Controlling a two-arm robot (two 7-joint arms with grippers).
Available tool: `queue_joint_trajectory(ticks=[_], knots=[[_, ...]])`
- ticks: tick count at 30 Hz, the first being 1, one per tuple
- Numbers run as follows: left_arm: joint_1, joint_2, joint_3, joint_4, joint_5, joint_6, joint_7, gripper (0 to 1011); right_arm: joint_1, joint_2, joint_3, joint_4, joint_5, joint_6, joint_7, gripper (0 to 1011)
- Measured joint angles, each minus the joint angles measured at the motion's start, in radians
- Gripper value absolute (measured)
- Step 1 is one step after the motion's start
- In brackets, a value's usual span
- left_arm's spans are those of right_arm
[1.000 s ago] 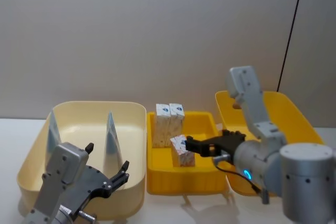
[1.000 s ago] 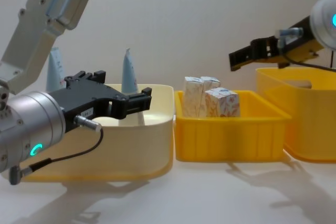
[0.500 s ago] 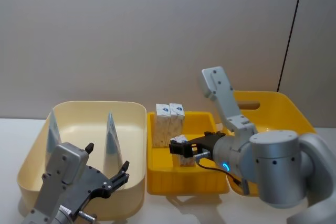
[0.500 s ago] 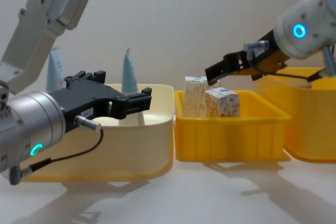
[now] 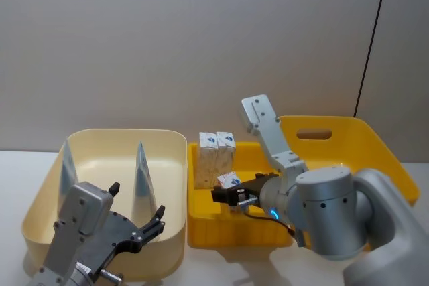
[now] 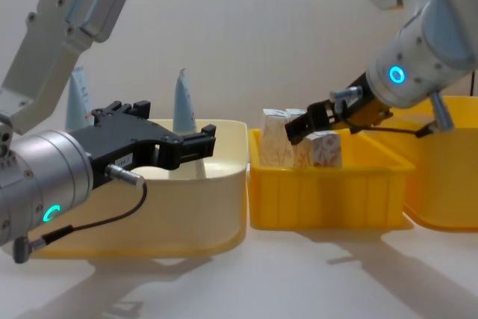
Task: Bimanual collaborative sorting of washing and personal care products
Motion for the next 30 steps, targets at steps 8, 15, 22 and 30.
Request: queue_joint_trajectory(ticks=[8,15,22,30], knots=[[0.0,0.0,0.0,0.0,0.0,0.0,0.0,1003,0.021,-0.022,-0.005,0.075,-0.008,-0.027,0.003,1001],[0.0,0.0,0.0,0.0,0.0,0.0,0.0,1004,0.031,-0.037,-0.006,0.122,-0.016,-0.048,0.002,1001],[0.0,0.0,0.0,0.0,0.0,0.0,0.0,1003,0.038,-0.046,-0.006,0.15,-0.023,-0.065,0.0,923],[0.0,0.0,0.0,0.0,0.0,0.0,0.0,1003,0.043,-0.053,-0.006,0.17,-0.027,-0.075,-0.004,688]])
